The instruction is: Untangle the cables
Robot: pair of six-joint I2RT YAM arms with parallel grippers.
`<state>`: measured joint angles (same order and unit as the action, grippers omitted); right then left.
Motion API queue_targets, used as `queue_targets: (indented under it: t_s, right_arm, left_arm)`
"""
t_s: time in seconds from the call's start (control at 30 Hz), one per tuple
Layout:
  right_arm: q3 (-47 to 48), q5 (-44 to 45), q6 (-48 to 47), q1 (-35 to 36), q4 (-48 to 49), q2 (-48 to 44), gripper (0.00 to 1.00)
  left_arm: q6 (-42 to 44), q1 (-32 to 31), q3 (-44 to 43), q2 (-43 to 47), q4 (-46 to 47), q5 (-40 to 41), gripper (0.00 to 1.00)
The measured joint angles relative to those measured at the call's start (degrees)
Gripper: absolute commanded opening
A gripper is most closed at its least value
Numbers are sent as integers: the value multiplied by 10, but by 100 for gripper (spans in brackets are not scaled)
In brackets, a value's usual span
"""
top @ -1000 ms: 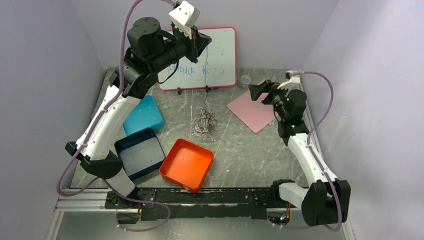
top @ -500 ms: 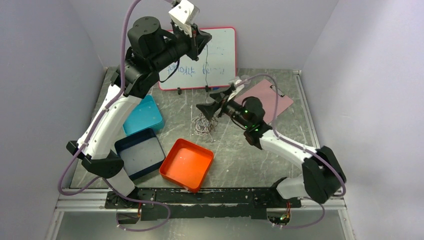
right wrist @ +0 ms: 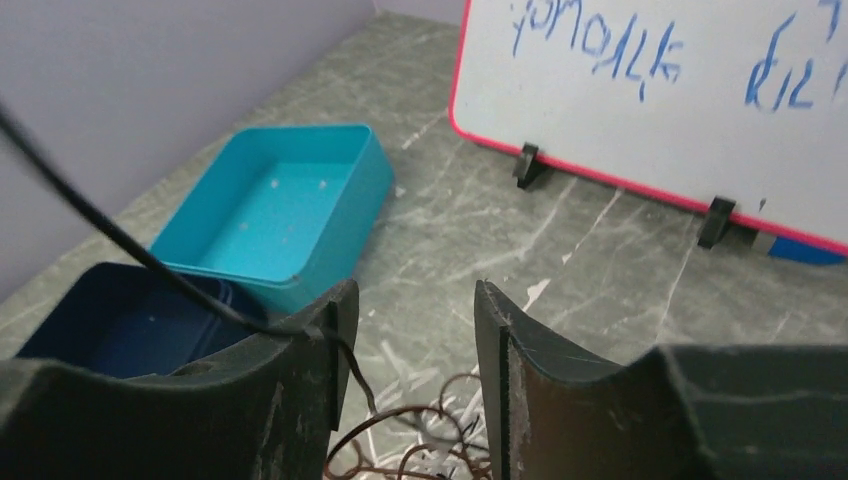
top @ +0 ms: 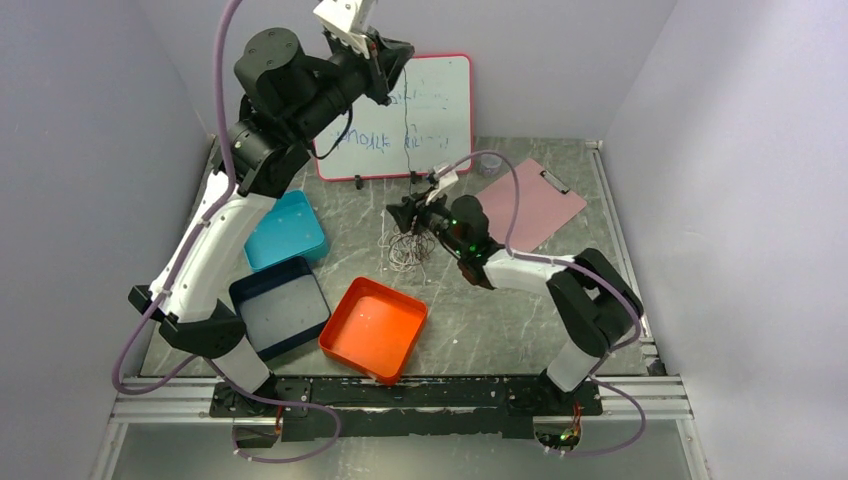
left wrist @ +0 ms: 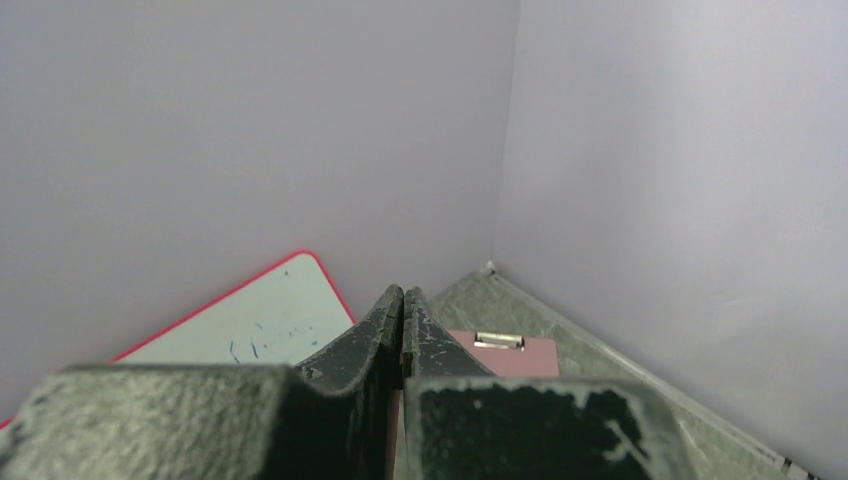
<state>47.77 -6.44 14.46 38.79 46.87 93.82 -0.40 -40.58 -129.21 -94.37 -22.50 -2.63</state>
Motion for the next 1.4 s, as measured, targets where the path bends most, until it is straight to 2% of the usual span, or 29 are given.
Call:
queue_targets:
  t_s: [0.33, 0.63, 0.9, 1.1, 1.27, 1.4]
  right_arm:
    - [-17, 78, -3, 22, 14, 76, 41]
    - [-62, 138, 10, 22, 17, 116, 50]
    - [-91, 160, 21, 22, 30, 122, 59]
    - [-121, 159, 21, 22, 36, 116, 60]
    - [-152, 132, -2, 22, 14, 42, 80]
    - [-156, 91, -28, 22, 8, -41, 86]
  left_arm:
    - [-9, 0, -58, 4, 71, 14, 7]
    - [-2, 0, -65, 19, 148, 28, 7]
    - [15, 0, -69, 19, 180, 33, 7]
    - [30, 0, -67, 22, 185, 39, 7]
    - [37, 0, -31, 47, 188, 42, 7]
    - [37, 0, -19, 56, 188, 44, 7]
